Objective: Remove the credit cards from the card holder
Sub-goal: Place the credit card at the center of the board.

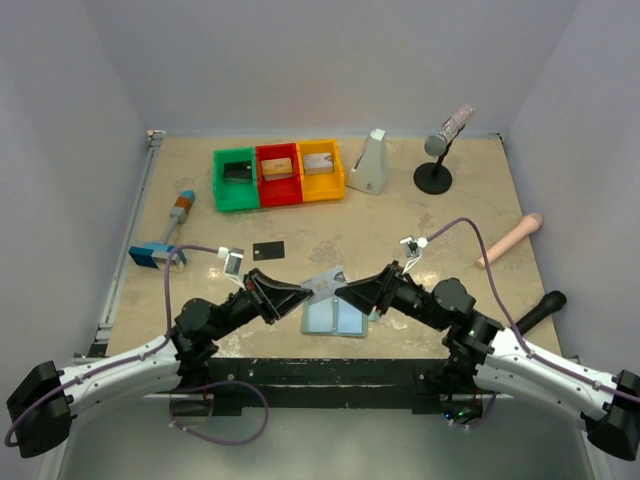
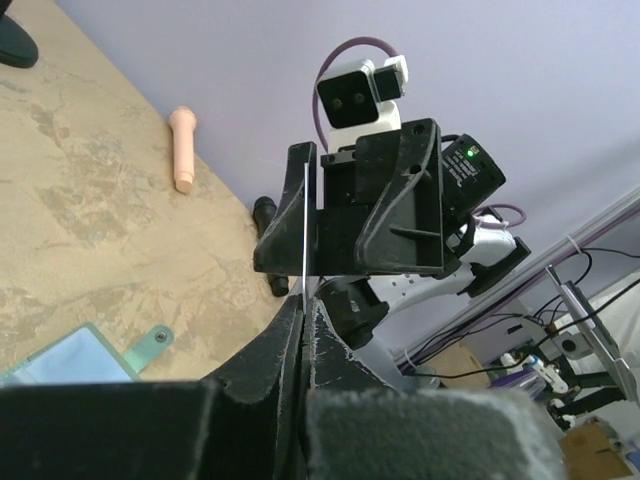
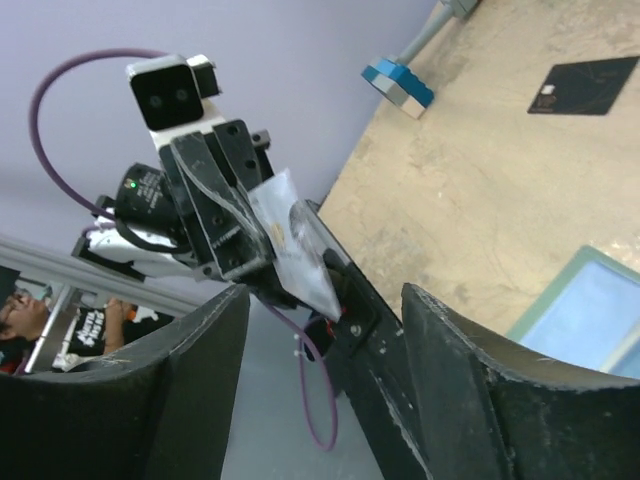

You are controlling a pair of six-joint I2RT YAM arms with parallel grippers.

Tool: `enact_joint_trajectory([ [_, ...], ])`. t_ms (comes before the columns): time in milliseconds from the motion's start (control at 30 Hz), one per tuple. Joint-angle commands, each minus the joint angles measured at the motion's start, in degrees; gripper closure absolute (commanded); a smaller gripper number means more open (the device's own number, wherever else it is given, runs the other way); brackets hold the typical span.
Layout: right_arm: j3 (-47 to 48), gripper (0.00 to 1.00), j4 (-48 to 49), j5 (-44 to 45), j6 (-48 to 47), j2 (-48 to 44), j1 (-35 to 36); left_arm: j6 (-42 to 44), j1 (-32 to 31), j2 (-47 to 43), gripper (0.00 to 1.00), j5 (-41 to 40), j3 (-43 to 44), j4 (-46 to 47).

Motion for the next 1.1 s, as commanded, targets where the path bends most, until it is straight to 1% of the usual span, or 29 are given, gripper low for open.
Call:
enact_joint_trajectory([
  [0,4.7,0.29,-14.2,3.4,-3.0,-6.2,0.0,1.3,0.8,-3.1,1.00,-1.8,1.9,-4.3],
  [67,7.1,0.23,-23.1,6.4,-5.2,-9.4,-0.1,2.4,1.4,-3.8,1.00,-2.4,4.6,-11.8],
  [100,9.6,0.22,-30.1,8.3,-6.9,-11.0,-0.1,3.3,2.0,-3.6,1.00,-2.7,6.9,-17.5],
  [200,15.6,0.20,-44.6,12.7,-10.7,-12.4,-0.1,6.0,3.9,0.3,1.00,-2.4,14.2,-30.3],
  [233,17.0,0.19,-47.9,13.7,-11.4,-12.3,0.0,6.7,5.0,2.7,1.00,-1.2,16.6,-34.2],
  [267,18.4,0.16,-51.5,14.8,-12.0,-12.2,-0.1,8.0,5.8,5.0,1.00,-0.6,19.7,-37.8],
  [300,19.2,0.16,-54.5,15.8,-12.3,-11.9,-0.1,9.2,6.5,8.1,1.00,0.1,22.8,-40.8],
  [333,19.8,0.15,-56.2,17.0,-12.7,-11.6,-0.1,10.3,6.8,10.7,1.00,0.6,25.5,-44.2],
  [400,19.5,0.15,-57.7,16.4,-13.1,-11.3,0.0,12.2,7.6,16.2,1.00,0.8,30.2,-49.6],
  [533,17.1,0.16,-57.9,13.1,-12.3,-10.8,0.0,11.7,10.0,24.4,1.00,0.8,35.3,-51.6],
  [667,16.0,0.17,-58.9,11.0,-12.3,-10.1,0.0,10.7,13.2,32.8,1.00,2.0,38.5,-52.1],
  [800,15.1,0.19,-59.6,10.1,-12.9,-10.4,0.0,9.9,16.8,38.7,1.00,3.6,40.2,-50.6],
  [1067,12.9,0.20,-59.1,9.6,-13.0,-11.6,0.0,10.6,21.1,48.9,1.00,8.2,45.0,-49.0],
])
